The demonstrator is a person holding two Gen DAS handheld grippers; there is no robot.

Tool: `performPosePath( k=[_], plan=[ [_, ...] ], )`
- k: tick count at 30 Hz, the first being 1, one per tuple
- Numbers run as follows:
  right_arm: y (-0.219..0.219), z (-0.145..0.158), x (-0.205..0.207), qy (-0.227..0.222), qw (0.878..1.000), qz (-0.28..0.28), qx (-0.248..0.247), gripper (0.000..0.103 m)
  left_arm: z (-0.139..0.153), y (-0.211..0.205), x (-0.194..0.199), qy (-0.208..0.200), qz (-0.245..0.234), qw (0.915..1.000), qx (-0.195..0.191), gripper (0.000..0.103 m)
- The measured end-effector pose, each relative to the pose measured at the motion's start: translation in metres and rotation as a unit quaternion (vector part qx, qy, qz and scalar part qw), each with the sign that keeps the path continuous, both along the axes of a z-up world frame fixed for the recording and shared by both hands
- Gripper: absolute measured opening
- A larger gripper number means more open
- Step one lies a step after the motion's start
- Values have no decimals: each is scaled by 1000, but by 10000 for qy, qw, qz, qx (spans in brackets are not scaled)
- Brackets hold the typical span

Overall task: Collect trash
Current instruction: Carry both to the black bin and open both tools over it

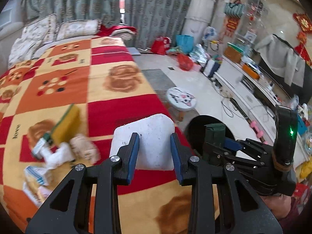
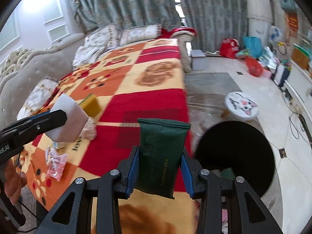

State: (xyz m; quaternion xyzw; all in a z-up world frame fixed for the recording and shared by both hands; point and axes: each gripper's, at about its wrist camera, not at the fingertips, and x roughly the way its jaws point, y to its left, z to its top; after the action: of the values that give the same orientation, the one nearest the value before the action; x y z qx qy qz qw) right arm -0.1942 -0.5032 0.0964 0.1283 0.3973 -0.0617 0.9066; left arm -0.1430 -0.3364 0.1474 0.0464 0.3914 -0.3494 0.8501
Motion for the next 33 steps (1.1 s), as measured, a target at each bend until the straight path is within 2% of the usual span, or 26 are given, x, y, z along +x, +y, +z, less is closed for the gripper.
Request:
performPosePath(
  k=[13, 18, 23, 26, 28, 33],
  plan=[
    [-96, -16, -34, 254, 9951, -960, -13, 39, -14, -106, -12, 544, -656, 9960, -256, 30],
    [-112, -26, -37, 301, 9936, -1090, 51, 39, -23, -131, -13, 711, -723, 9944, -284, 30],
    [-123, -32, -46, 287, 9911, -1271, 264, 39, -32, -142, -11, 977, -835, 9903, -538, 33],
    [-128, -36, -49, 383, 9893, -1362, 359, 45, -32, -143, -11, 1036, -859, 9890, -611, 40],
    [-129, -38, -51, 436, 9888, -1377, 384, 45, -32, -143, -10, 1035, -816, 9896, -572, 55],
    [-128, -40, -53, 456, 9878, -1430, 425, 48, -32, -134, -8, 1053, -695, 9904, -563, 57]
  ],
)
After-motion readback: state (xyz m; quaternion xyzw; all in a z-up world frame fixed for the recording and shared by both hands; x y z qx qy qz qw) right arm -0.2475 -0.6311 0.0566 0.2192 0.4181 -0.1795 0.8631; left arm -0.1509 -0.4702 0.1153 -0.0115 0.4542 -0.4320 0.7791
